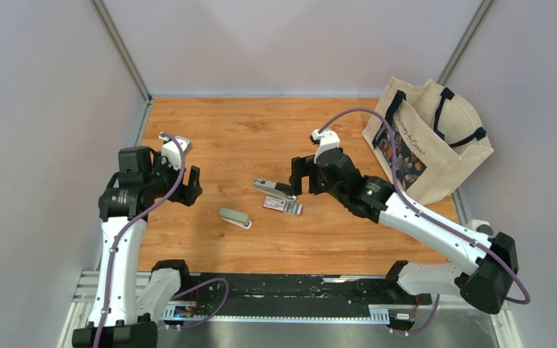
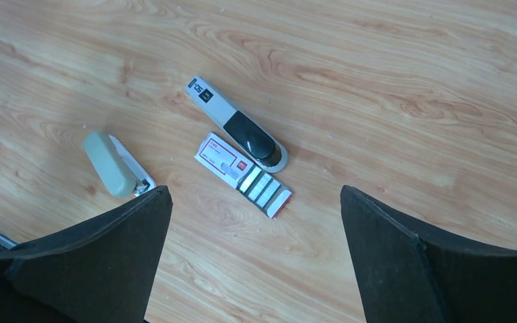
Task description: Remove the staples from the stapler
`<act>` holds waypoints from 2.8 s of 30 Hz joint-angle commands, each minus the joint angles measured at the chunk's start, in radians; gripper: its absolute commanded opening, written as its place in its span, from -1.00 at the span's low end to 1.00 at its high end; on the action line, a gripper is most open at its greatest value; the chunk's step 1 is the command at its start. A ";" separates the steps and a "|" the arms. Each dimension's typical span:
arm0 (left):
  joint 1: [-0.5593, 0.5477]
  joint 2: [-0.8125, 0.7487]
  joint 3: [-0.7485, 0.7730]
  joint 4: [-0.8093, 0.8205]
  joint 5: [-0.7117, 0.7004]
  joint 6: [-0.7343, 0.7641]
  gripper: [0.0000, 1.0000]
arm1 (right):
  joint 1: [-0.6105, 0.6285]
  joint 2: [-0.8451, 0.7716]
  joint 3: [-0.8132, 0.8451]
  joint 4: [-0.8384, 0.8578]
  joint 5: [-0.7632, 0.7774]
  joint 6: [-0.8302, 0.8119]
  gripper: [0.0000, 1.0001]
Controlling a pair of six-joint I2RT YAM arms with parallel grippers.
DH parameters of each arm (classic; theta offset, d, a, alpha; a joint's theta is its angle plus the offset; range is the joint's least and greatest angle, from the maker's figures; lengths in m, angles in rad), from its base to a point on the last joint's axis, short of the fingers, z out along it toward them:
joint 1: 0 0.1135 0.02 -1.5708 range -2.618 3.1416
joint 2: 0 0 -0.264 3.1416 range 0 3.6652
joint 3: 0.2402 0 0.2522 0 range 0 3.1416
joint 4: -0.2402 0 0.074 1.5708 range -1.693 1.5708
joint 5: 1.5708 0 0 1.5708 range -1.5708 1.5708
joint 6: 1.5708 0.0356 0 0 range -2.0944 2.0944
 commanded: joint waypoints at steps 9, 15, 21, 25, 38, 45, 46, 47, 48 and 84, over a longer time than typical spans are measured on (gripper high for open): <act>0.054 0.011 0.057 -0.019 0.103 -0.087 0.71 | 0.054 -0.036 -0.083 0.211 -0.084 -0.086 1.00; 0.236 0.085 0.049 -0.065 0.242 -0.048 0.72 | 0.203 0.148 0.032 0.116 -0.063 -0.204 1.00; 0.270 0.086 -0.015 -0.093 0.189 0.032 0.72 | 0.256 0.333 0.137 0.060 -0.198 -0.303 0.76; 0.274 0.047 -0.072 -0.081 0.187 0.034 0.73 | 0.271 0.451 0.239 0.000 -0.267 -0.383 0.69; 0.272 0.022 -0.086 -0.084 0.176 0.084 0.75 | 0.286 0.738 0.548 -0.119 -0.389 -0.445 0.43; 0.272 0.030 -0.080 -0.056 0.183 0.065 0.76 | 0.288 0.807 0.585 -0.129 -0.386 -0.443 0.38; 0.272 0.025 -0.080 -0.058 0.187 0.069 0.76 | 0.288 0.809 0.583 -0.132 -0.377 -0.446 0.38; 0.272 0.022 -0.081 -0.056 0.193 0.075 0.76 | 0.288 0.812 0.583 -0.132 -0.370 -0.446 0.38; 0.274 0.011 -0.084 -0.053 0.195 0.077 0.76 | 0.288 0.814 0.582 -0.132 -0.361 -0.453 0.39; 0.274 0.086 -0.015 -0.162 0.205 0.304 0.77 | 0.233 0.755 0.523 0.084 -0.298 -0.141 -0.88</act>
